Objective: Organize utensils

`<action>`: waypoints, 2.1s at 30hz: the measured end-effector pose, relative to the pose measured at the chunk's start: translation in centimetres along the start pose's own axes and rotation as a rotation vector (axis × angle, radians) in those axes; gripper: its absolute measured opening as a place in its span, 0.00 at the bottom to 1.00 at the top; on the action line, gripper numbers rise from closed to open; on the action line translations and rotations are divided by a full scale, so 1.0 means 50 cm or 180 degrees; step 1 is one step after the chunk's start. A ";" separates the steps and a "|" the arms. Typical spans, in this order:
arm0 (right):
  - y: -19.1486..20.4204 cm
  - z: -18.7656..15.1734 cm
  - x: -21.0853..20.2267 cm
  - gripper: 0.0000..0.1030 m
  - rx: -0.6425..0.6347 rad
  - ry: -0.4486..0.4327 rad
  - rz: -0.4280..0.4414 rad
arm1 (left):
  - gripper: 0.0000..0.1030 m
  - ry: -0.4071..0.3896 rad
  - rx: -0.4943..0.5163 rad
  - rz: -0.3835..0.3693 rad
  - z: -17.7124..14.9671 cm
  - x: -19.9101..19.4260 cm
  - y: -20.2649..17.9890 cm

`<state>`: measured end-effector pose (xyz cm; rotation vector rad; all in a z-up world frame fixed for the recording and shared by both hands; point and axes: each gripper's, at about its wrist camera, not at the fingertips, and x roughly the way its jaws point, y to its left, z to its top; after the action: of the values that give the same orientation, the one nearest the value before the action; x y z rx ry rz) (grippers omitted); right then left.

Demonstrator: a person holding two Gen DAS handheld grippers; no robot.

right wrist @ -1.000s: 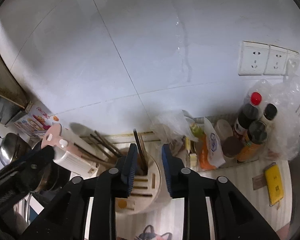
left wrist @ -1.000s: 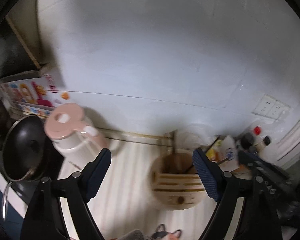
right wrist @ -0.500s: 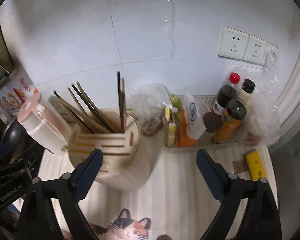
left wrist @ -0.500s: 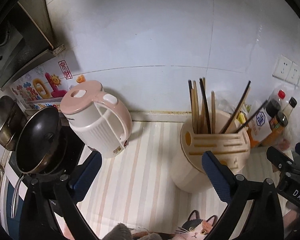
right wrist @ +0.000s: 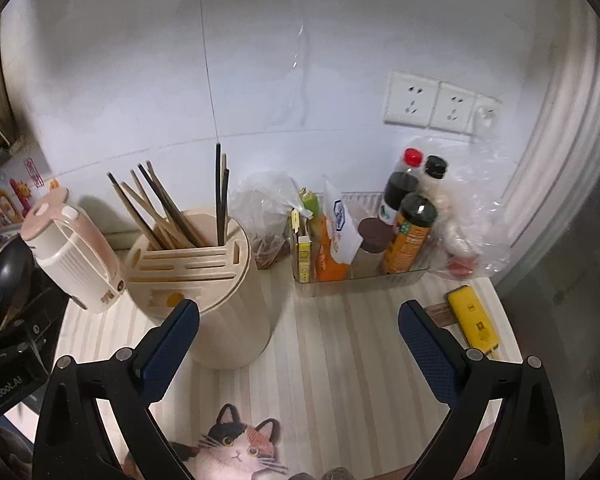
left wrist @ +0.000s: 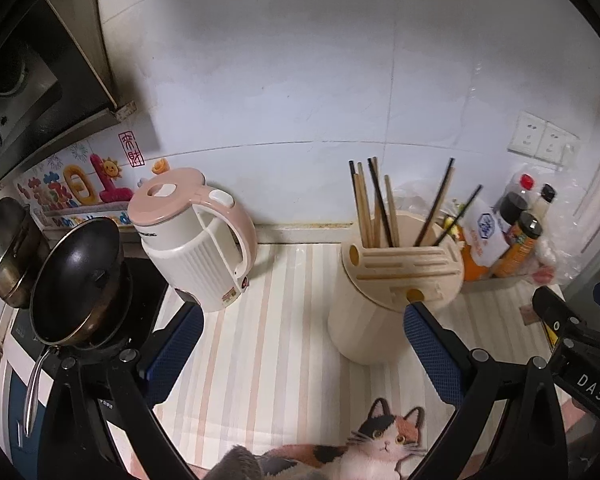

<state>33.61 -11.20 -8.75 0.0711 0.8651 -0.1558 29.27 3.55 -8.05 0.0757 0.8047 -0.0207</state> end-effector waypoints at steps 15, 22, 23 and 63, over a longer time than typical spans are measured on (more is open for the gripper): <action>-0.018 -0.100 -0.294 1.00 -0.0031 -0.0618 -0.0079 | 0.99 -0.0438 -0.0095 -0.0035 -0.093 -0.245 0.016; -0.039 -0.152 -0.404 1.00 -0.0051 -0.0722 0.0004 | 0.99 -0.0484 -0.0163 0.0035 -0.144 -0.351 0.018; -0.043 -0.161 -0.420 1.00 -0.0041 -0.0714 0.0033 | 0.99 -0.0482 -0.0164 0.0036 -0.150 -0.360 0.019; -0.040 -0.197 -0.498 1.00 -0.0091 -0.0506 0.0049 | 0.99 -0.0194 -0.0184 0.0186 -0.185 -0.401 0.029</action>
<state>9.99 -9.24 3.86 0.0382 0.7078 -0.1328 8.78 5.47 0.07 0.0438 0.7413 0.0553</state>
